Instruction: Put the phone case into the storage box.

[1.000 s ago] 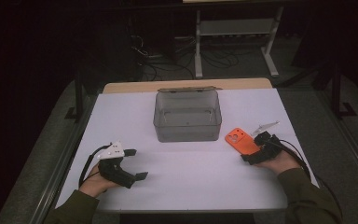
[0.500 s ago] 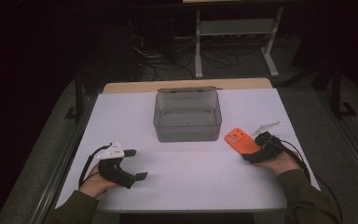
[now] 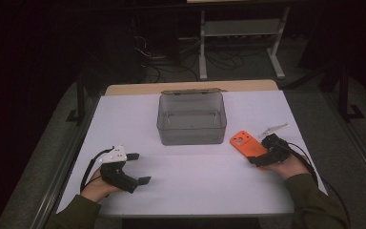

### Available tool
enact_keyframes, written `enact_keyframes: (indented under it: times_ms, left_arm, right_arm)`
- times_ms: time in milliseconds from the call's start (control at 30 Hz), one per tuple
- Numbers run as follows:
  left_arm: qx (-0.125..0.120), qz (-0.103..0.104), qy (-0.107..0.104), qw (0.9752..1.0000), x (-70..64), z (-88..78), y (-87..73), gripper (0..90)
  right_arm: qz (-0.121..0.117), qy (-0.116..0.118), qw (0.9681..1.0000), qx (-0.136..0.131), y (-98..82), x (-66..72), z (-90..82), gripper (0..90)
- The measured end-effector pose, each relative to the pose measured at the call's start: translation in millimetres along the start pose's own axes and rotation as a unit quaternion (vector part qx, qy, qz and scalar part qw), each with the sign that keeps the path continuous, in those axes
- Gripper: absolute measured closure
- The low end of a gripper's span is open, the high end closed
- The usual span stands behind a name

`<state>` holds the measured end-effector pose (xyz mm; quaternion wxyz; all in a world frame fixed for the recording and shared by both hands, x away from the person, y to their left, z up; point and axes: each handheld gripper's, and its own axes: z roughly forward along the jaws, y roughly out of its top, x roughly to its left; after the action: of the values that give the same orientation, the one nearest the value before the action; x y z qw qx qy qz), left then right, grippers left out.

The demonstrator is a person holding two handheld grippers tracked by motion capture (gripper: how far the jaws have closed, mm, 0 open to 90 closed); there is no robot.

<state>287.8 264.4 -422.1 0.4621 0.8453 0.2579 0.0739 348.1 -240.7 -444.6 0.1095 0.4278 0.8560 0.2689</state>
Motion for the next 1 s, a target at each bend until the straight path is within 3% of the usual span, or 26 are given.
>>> enact_keyframes:
  times_ms: [300,1000]
  left_arm:
    - [0.000,0.002,0.001,1.0000,1.0,-0.9,-0.5,0.0]
    - [-0.002,-0.004,0.001,1.0000,2.4,-2.6,-1.8,0.0]
  right_arm:
    - [0.011,0.006,0.9998,-0.012,0.1,-3.2,-9.4,16.0]
    - [0.002,0.019,0.9993,-0.033,3.6,2.8,-33.6,15.8]
